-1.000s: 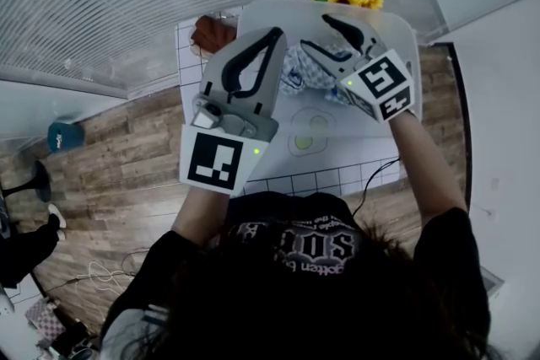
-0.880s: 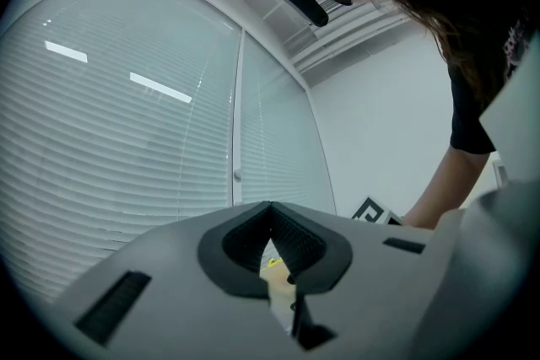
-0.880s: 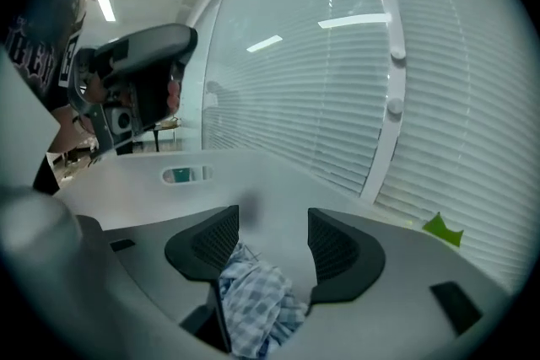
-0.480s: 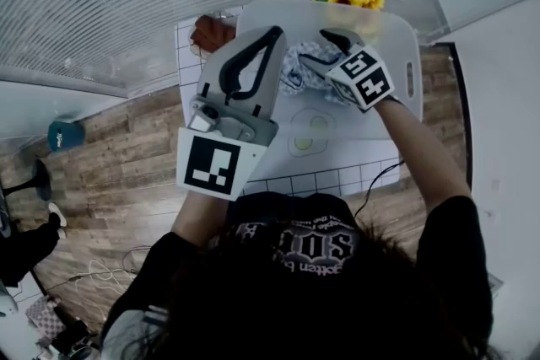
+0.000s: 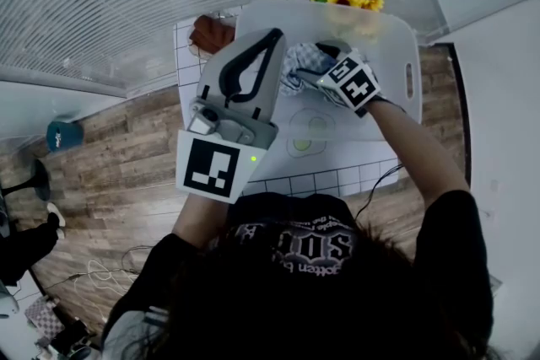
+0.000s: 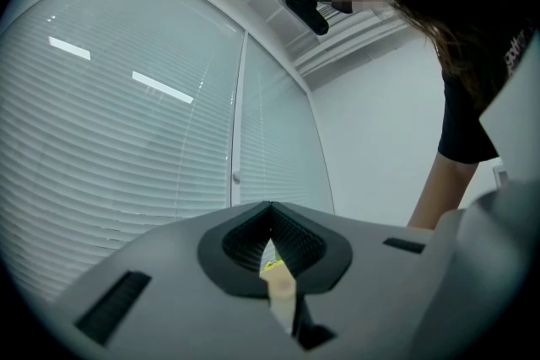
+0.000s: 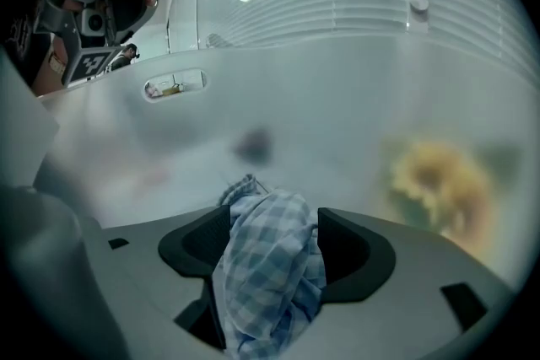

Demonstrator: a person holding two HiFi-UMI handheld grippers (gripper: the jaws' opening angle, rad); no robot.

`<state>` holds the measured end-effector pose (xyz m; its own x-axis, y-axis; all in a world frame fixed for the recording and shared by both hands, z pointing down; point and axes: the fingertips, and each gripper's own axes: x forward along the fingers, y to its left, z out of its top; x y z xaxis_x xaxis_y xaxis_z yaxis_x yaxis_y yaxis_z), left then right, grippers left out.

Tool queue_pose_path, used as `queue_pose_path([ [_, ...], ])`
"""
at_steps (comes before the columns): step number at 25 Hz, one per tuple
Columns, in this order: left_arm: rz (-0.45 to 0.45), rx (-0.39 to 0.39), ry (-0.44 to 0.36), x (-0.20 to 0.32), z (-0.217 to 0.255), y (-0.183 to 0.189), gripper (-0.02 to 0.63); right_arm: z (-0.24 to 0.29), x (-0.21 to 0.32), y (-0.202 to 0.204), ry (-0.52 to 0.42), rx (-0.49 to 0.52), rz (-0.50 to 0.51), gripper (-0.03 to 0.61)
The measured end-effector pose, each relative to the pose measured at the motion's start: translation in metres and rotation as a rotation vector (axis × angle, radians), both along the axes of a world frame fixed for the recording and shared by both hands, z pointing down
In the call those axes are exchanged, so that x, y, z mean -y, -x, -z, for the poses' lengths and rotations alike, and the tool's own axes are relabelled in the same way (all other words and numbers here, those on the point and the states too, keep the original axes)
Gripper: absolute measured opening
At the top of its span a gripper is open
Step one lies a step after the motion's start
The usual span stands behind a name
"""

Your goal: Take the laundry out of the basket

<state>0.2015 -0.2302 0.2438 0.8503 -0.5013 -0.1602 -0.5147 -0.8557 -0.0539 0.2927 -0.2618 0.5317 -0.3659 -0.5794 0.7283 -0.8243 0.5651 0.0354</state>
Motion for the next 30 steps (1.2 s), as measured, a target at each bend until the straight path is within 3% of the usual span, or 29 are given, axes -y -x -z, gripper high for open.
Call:
queue_pose_path([
  [6,-0.008,-0.001,0.001,-0.003,0.001,0.002,0.002,-0.023,-0.011,-0.005,0.078,-0.057,0.021,0.324],
  [14,-0.003,0.002,0.002,-0.003,0.001,0.005,0.002,-0.032,-0.013,-0.010,0.101,-0.072,0.005,0.314],
  [30,-0.001,0.007,-0.002,-0.002,0.001,0.006,0.002,-0.032,-0.022,-0.014,0.168,-0.154,0.039,0.127],
])
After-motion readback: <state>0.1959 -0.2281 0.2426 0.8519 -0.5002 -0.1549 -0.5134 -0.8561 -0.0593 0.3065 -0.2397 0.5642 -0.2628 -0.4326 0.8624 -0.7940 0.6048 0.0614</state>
